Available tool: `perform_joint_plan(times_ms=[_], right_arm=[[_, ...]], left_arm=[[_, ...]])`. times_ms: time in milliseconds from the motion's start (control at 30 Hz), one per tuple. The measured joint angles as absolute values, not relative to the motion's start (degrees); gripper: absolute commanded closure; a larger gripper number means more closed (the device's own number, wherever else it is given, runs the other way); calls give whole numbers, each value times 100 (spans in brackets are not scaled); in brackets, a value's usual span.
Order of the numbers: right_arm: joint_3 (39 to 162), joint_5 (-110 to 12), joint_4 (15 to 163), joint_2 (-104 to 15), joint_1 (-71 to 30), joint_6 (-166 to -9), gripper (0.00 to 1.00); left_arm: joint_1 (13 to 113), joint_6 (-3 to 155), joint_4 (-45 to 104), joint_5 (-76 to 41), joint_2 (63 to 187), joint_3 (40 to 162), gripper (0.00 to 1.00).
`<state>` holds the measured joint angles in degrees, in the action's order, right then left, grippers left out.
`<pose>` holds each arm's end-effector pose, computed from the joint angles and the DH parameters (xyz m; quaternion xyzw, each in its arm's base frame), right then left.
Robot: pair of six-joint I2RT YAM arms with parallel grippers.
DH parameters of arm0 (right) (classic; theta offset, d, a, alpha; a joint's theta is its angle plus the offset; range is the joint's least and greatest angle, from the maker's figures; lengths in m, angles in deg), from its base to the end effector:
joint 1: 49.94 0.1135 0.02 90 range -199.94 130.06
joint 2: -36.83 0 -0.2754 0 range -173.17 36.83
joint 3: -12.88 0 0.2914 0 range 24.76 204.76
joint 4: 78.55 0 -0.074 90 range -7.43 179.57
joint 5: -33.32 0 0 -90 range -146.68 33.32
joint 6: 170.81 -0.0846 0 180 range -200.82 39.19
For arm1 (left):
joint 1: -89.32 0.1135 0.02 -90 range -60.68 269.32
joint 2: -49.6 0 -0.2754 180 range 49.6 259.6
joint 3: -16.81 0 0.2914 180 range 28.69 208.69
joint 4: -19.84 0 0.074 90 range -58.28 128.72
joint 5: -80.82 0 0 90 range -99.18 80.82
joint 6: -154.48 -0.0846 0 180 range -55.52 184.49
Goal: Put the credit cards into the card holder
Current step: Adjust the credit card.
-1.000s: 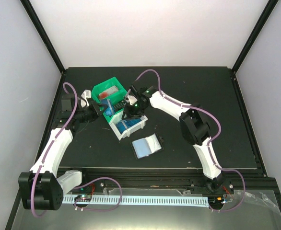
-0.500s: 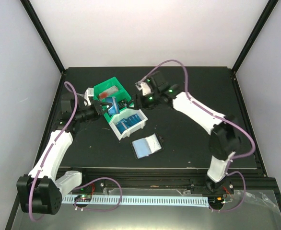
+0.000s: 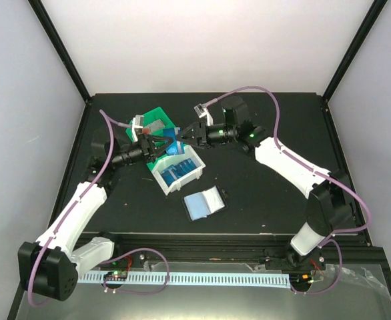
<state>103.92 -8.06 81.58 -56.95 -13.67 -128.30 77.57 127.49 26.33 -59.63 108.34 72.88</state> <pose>0.3246 0.3169 0.3244 -0.1532 0.7769 0.5925 0.1478 0.2750 -0.1238 0.3150 -0.0488 0.7405 -0.6139 0.2691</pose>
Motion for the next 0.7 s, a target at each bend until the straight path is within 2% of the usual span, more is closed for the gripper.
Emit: perform_joint_plan(times_ms=[133, 233, 300, 333, 433, 467, 567, 700], right_arm=[[10132, -583, 8490, -5625, -1369, -13140, 85], [9957, -517, 8687, -5452, -1369, -13328, 98], [9848, -483, 8814, -5323, -1369, -13387, 99], [9786, -478, 8845, -5249, -1369, -13433, 99], [9653, -511, 8851, -5006, -1369, -13418, 99], [9642, -528, 8781, -4943, -1369, -13346, 99], [9640, -657, 8281, -4748, -1448, -12965, 99], [9441, -933, 7376, -4514, -1831, -12211, 99]], left_arm=[[7591, 13002, 2438, -5933, 10832, 7277, 98], [7512, 13096, 2414, -5889, 10812, 7237, 97], [7466, 13112, 2403, -5869, 10775, 7216, 90], [7427, 13109, 2395, -5850, 10755, 7211, 82], [7318, 12996, 2517, -5736, 10685, 7202, 51], [7283, 12902, 2609, -5686, 10663, 7205, 45], [7154, 12486, 3201, -5376, 10613, 7246, 37], [6802, 11772, 4187, -4670, 10620, 7286, 37]])
